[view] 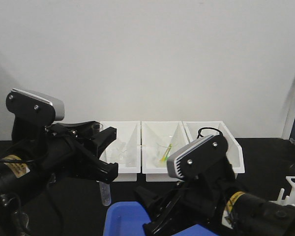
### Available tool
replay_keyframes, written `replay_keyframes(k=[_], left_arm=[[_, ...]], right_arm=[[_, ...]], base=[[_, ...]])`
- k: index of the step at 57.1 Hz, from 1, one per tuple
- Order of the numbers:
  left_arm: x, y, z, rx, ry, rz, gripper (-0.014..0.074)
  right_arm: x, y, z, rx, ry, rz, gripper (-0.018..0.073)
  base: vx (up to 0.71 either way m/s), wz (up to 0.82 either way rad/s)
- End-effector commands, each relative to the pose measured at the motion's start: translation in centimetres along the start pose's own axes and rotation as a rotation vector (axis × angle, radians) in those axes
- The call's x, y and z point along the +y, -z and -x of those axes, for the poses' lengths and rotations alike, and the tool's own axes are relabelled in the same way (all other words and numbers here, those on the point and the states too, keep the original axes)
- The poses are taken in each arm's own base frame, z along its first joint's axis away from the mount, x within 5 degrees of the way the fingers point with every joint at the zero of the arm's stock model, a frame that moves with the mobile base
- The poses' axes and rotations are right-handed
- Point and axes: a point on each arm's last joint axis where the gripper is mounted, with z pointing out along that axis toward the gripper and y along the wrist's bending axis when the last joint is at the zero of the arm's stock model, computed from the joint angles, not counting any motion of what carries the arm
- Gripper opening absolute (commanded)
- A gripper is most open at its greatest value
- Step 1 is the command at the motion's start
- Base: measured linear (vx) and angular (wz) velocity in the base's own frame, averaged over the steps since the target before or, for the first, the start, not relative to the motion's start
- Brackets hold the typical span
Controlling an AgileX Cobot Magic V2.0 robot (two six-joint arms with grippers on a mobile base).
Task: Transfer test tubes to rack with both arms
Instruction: 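Lift the test tube out of the beaker toward the right gripper, then close the right gripper on the test tube below the left gripper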
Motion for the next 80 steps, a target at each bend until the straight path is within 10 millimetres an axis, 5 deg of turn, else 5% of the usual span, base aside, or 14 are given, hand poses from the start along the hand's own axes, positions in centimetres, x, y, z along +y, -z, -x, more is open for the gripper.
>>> replay_keyframes(k=[1, 40, 54, 80], left_arm=[[-0.3, 0.7, 2.8, -0.152, 0.051, 0.0, -0.002], [-0.4, 0.5, 2.2, -0.097, 0.153, -0.016, -0.002], [-2.2, 0.5, 1.8, -0.072, 0.071, -0.085, -0.002], [-2.3, 0.5, 1.6, -0.04, 0.096, -0.09, -0.002]], right_arm=[[0.5, 0.2, 2.6, -0.184, 0.006, 0.011, 0.0565], [1.8, -2.6, 2.1, -0.348, -0.084, 0.118, 0.0565], [2.4, -3.5, 1.6, -0.371, -0.076, 0.173, 0.0565], [2.4, -3.5, 1.7, -0.388, -0.078, 0.177, 0.0565]], base=[[0.0, 0.0], [0.0, 0.0], [0.0, 0.0], [0.0, 0.0]])
